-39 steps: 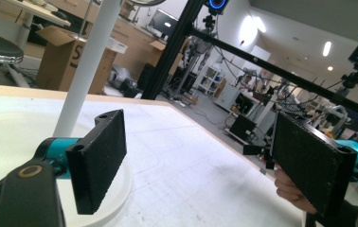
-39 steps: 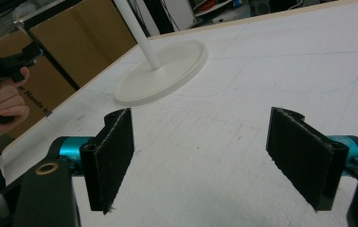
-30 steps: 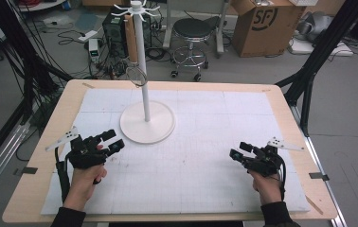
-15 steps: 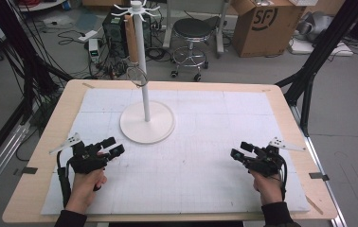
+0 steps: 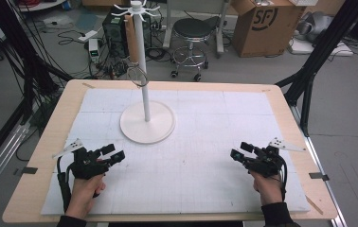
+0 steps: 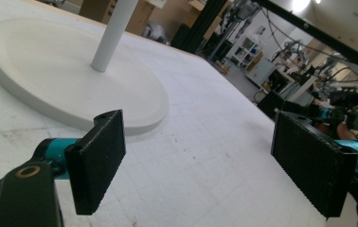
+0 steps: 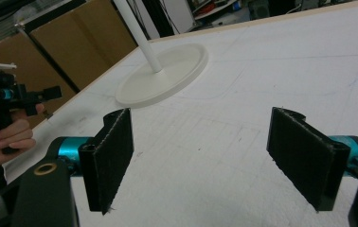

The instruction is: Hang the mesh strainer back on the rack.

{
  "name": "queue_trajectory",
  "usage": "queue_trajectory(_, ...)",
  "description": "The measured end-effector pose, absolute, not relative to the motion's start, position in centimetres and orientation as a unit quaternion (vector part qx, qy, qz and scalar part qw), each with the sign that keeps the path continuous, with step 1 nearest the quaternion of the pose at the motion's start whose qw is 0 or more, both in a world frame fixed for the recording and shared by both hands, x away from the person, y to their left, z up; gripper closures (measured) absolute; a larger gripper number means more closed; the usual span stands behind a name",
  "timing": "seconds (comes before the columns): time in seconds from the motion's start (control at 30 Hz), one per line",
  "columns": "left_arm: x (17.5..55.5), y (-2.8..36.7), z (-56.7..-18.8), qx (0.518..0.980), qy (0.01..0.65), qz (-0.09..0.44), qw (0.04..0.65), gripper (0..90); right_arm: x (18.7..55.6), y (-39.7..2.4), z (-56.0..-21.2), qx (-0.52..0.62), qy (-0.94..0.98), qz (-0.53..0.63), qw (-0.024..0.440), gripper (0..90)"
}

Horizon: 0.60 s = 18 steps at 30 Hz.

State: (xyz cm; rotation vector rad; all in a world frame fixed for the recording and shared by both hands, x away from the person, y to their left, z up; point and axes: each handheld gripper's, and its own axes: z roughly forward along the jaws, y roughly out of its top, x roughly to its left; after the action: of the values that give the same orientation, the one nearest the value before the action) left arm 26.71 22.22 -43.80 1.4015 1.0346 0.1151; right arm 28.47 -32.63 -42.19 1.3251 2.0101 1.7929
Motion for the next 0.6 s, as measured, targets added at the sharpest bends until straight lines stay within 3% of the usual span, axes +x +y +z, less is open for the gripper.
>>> queue_trajectory(0.6,26.36,21.38,-44.07,0.640,0.442,0.065,0.625,17.9,28.44,-32.34,-42.37,0.438,0.672,0.594,0.066,21.5)
